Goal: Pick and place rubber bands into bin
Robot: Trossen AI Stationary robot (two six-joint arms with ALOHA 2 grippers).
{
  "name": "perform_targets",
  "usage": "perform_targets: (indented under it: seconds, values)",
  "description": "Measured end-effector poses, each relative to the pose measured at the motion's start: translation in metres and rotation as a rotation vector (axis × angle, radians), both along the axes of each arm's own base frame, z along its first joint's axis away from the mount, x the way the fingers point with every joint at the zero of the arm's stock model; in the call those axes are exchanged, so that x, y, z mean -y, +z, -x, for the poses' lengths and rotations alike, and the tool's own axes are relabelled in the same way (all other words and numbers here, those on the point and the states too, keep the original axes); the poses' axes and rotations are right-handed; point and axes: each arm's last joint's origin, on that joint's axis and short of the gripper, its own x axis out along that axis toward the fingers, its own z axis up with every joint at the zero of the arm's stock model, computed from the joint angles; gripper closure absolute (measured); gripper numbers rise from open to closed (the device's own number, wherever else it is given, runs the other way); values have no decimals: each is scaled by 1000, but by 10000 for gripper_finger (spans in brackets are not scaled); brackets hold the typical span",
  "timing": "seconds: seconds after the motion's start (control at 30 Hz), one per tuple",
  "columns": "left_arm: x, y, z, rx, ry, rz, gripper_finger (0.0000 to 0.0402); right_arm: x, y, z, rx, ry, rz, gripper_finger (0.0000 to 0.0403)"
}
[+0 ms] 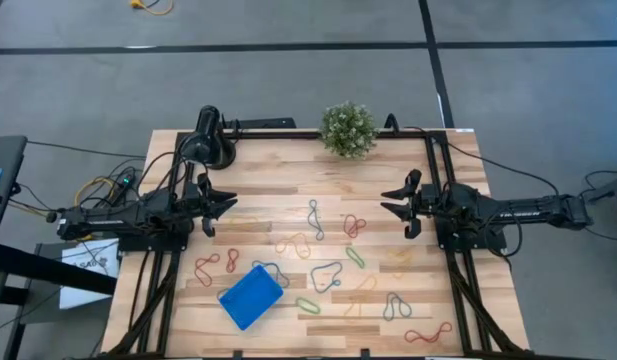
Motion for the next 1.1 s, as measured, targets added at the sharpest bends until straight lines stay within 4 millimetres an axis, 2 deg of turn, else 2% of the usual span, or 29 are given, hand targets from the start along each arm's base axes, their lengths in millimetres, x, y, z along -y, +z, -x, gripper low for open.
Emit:
perform_targets:
  seconds: [1.1]
  values:
    - [0,0,0,-4,1,-19,325,0,0,0,0,0,0,280]
